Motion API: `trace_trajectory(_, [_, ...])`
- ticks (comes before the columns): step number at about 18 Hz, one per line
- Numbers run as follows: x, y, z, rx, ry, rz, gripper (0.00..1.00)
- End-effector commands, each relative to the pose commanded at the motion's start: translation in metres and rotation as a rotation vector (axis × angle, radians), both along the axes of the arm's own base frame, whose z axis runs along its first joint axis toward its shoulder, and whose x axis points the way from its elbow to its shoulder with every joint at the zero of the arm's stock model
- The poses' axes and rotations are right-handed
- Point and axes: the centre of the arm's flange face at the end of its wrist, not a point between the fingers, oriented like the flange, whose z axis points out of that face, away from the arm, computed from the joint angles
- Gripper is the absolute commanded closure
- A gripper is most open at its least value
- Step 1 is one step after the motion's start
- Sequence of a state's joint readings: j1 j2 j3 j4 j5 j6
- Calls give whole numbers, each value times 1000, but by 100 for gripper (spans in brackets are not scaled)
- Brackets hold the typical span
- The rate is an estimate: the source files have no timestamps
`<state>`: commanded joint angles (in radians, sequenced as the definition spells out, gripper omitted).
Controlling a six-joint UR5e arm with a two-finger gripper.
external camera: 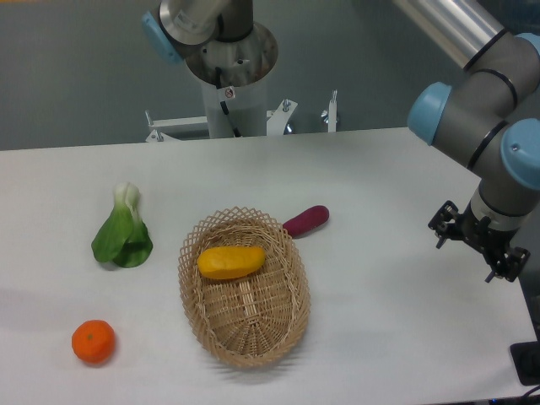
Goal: Pick up the mango from the basket
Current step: 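Move the open gripper toward the wicker basket, then lower the gripper into the basket over the yellow mango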
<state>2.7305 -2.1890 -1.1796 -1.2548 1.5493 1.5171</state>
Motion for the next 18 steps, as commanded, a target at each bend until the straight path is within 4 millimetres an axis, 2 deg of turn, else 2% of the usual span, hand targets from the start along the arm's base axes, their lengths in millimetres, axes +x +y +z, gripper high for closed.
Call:
trace_trajectory(3, [8,2,-6,-2,-14,1,0])
trace_trajectory(4, [14,3,0,1,-11,1,0])
trace_trajectory(5, [22,5,3,4,-14,4,0])
trace_trajectory(6, [34,9,-3,2,-32,8,0])
trace_trajectory(8, [67,17,-3,-2,-53,40,0])
trace_trajectory(11, [128,40,-8,12,-44,9,0])
trace_trajectory(15, [200,64,-43,49,13,-66,0])
trace_trajectory(18, [248,73,-54,37,-7,-125,0])
